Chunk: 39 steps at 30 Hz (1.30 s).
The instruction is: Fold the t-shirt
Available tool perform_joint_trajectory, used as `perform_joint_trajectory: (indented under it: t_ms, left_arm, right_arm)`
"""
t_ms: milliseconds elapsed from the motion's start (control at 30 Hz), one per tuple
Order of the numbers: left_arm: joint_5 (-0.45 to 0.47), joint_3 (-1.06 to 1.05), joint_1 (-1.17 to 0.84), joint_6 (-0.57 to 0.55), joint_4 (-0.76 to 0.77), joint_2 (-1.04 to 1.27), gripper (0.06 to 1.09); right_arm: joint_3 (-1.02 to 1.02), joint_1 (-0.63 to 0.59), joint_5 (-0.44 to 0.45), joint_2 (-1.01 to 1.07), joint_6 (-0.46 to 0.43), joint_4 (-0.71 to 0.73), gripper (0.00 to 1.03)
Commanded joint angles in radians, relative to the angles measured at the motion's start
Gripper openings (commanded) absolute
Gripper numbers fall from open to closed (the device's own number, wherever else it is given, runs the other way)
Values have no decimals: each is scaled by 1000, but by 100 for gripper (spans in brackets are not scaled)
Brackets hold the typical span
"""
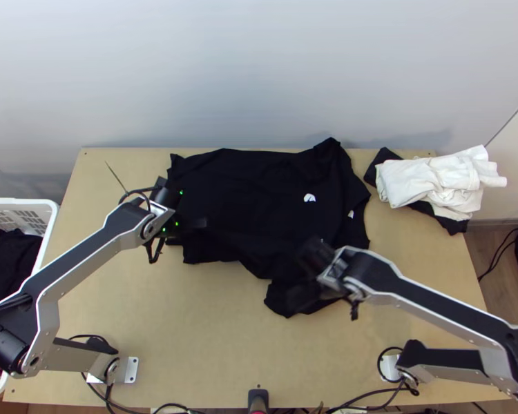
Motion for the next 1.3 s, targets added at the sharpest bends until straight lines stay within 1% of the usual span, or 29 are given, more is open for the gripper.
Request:
perform_joint_trajectory:
  t_ms: [0, 333, 367, 400, 467, 633, 667, 700, 733, 767, 800, 900, 967, 1033, 1100, 1200, 1233, 1267]
  left_arm:
    - [-11, 49, 25, 14, -17, 41, 10]
    - [-22, 124, 45, 17, -6, 138, 10]
    - [-27, 138, 47, 19, -5, 149, 10]
    - [-28, 151, 48, 22, -2, 166, 10]
    - [-33, 177, 56, 23, 4, 195, 10]
    - [-31, 242, 84, 25, 21, 253, 10]
    - [-31, 253, 87, 23, 23, 258, 10]
    - [-30, 262, 87, 20, 21, 258, 10]
    - [-30, 269, 88, 17, 21, 258, 11]
    - [-28, 276, 88, 9, 20, 255, 18]
    - [-25, 279, 88, 2, 17, 250, 28]
    - [-7, 286, 88, -1, -9, 239, 64]
    - [41, 302, 96, 0, -57, 242, 86]
    - [90, 325, 113, -11, -121, 242, 93]
    - [108, 337, 126, -14, -166, 231, 100]
    - [114, 348, 151, -11, -229, 187, 101]
    - [145, 348, 163, -7, -247, 167, 101]
    - [197, 348, 179, 3, -278, 147, 101]
  right_arm:
    - [-32, 139, -10, 82, 4, 45, 93]
    - [-48, 166, -14, 143, 6, 102, 92]
    - [-45, 166, -14, 154, 6, 110, 92]
    - [-43, 165, -13, 166, 4, 123, 87]
    - [-46, 162, -13, 188, 4, 153, 84]
    - [-43, 157, -7, 238, 4, 186, 84]
    - [-43, 157, -1, 247, 4, 191, 80]
    - [-45, 157, 10, 252, -1, 206, 69]
    - [-45, 157, 33, 255, -10, 225, 53]
    - [-43, 157, 55, 260, -25, 237, 39]
    - [-38, 156, 72, 266, -36, 240, 28]
    - [-35, 156, 90, 270, -51, 243, 16]
    - [-32, 154, 99, 274, -51, 243, 12]
    - [-29, 149, 104, 274, -59, 243, 5]
    - [-28, 142, 105, 266, -65, 240, 4]
    - [-28, 126, 108, 251, -70, 228, 3]
    - [-26, 117, 108, 247, -70, 226, 3]
    - [-23, 103, 108, 243, -70, 225, 3]
